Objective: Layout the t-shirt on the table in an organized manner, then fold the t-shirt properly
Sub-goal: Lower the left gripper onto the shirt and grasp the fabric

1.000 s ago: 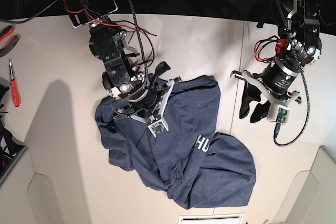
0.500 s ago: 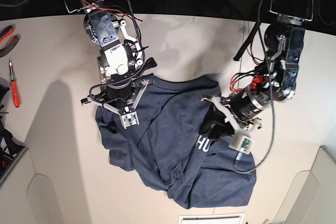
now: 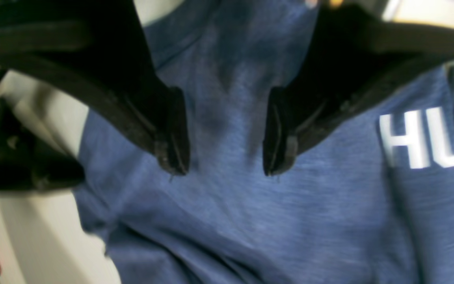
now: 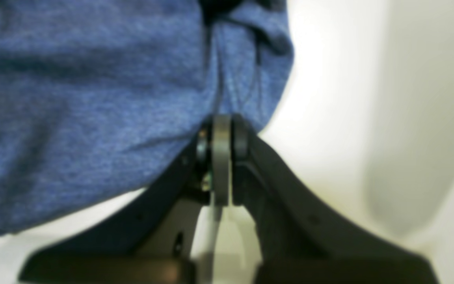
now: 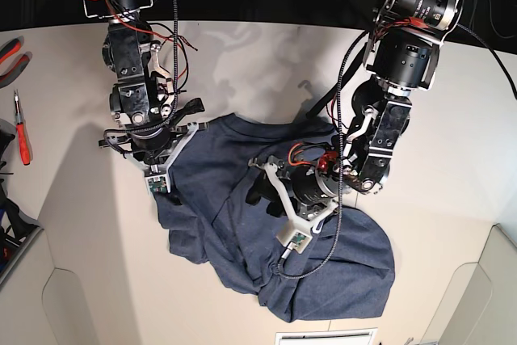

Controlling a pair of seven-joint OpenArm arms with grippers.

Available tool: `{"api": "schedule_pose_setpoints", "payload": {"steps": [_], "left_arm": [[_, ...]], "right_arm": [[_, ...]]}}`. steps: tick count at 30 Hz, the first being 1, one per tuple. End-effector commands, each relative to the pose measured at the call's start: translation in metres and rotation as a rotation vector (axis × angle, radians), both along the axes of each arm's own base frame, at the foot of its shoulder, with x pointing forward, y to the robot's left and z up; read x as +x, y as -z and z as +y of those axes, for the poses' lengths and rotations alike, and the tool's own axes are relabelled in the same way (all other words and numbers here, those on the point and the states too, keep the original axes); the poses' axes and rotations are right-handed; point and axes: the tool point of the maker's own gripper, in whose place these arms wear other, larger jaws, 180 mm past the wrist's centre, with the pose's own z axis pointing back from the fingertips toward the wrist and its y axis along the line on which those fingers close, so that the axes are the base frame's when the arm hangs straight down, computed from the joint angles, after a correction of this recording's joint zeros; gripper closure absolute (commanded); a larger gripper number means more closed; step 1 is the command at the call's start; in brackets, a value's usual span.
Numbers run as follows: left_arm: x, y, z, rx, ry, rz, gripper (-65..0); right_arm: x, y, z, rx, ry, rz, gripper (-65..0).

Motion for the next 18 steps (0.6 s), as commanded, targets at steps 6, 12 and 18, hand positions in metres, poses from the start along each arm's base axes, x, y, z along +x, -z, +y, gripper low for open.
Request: {"api": "schedule_pose_setpoints", "payload": {"steps": [6, 12, 18], "left_arm": [[0.001, -0.001, -0.021, 0.145, 0.09, -0.083, -33.5], [0.004, 0.009, -0.011, 0.304, 0.085, -0.131, -33.5], [-0.004, 0.016, -0.013, 0.284, 0.085, -0.105, -33.5]], "right_arm": [[0.013, -0.012, 0.001, 0.015, 0.005, -0.045, -0.8], [0.012, -0.012, 0.0, 0.014, 0.006, -0.04, -0.8], [0.011, -0.011, 0.001, 0.015, 0.006, -0.037, -0.8]]}}
